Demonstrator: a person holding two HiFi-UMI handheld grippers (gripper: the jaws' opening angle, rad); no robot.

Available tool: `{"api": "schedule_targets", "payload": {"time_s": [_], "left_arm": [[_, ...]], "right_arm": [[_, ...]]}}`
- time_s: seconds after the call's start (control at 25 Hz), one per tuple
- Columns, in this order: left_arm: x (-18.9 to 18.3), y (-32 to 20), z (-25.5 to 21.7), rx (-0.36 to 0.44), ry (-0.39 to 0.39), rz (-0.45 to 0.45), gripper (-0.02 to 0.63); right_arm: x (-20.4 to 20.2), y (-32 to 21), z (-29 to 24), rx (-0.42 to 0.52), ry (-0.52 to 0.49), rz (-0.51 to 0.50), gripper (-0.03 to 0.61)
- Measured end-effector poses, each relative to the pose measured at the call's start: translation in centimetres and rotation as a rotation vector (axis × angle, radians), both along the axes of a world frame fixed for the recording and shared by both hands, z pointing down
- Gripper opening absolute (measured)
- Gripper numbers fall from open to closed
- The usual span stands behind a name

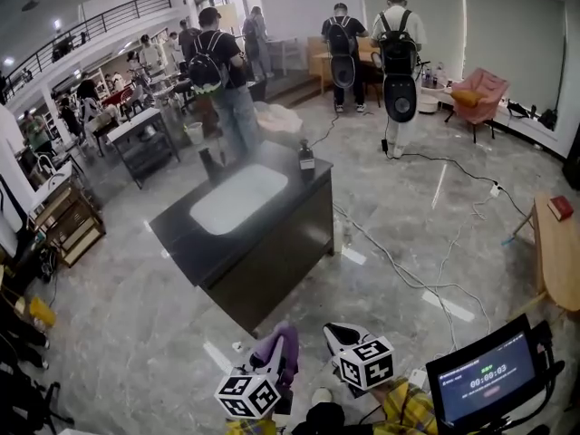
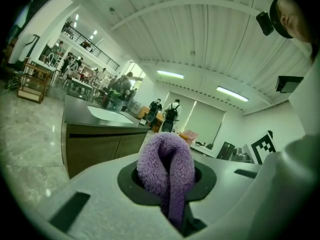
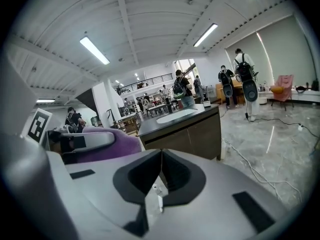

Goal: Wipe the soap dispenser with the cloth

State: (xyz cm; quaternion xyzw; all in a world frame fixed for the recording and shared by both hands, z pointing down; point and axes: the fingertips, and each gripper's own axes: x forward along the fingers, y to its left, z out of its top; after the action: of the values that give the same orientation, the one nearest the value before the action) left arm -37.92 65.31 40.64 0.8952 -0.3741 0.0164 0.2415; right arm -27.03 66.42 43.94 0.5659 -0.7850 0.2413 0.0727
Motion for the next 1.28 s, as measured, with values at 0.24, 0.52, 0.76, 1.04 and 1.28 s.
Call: {"api": "schedule_targets", "payload": {"time_s": [0.24, 0.52, 0.76, 1.04, 1.28], "left_arm": [[0.8, -7.7, 0.4, 0.001, -0.003, 0.027, 0.043], [1.1, -9.7, -1.0, -0.009, 0.008, 0.086, 0.043], [2.6, -13.6, -0.2, -0.008, 0.018, 0.144, 0.043], [4.0, -17.3, 0.5, -0.020, 0.008, 0.136, 0.043], [7.1, -21.5, 0.0, -0.009, -0.012, 0.068, 0.043]], "right_arm": [[0.6, -7.3, 0.2, 0.003, 0.009, 0.015, 0.006], [0.8, -8.6, -1.5, -0.004, 0.020, 0.067, 0.006], [2.0, -12.5, -0.6, -0.012, 0.039, 0.109, 0.006], [3.8, -17.0, -0.2, -0.002, 0.036, 0.111, 0.006], [7.4, -21.8, -1.0, 0.025, 0.027, 0.059, 0.006]]}}
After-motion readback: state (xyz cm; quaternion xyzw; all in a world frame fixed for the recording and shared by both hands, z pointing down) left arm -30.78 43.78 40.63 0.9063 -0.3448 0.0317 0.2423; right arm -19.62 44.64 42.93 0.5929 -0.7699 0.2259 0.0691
